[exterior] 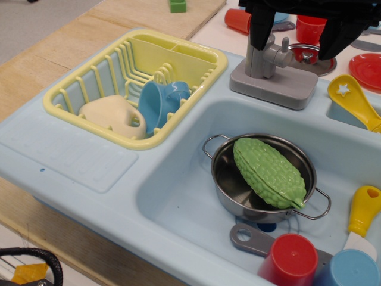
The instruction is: Turn lever vertical to front
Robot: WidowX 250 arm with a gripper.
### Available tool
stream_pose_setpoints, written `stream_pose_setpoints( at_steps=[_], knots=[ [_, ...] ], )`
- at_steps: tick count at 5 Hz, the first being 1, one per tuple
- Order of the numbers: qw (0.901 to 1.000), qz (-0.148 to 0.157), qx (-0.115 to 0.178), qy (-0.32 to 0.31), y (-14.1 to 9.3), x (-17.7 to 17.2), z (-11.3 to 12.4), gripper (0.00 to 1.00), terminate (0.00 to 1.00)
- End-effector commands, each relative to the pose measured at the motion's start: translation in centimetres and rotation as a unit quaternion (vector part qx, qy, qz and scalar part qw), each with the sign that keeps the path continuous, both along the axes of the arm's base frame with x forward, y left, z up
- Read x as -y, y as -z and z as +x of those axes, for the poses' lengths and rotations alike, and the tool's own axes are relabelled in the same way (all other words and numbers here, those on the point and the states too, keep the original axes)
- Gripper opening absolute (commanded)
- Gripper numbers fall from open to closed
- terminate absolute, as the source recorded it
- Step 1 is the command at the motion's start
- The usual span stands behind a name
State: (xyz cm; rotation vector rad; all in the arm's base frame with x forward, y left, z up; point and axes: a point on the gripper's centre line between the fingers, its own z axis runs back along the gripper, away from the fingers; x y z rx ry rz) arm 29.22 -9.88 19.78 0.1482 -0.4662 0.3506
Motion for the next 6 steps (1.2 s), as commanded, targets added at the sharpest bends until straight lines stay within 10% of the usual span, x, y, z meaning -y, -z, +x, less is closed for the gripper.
stream_pose_setpoints(
  at_steps=[1, 6],
  knots=[
    [1.0, 0.0, 0.0, 0.0, 0.0, 0.0, 0.0, 1.0, 0.0],
    [0.9977, 0.01, 0.039, 0.054, 0.6, -0.8, 3.2, 1.0, 0.0]
  ],
)
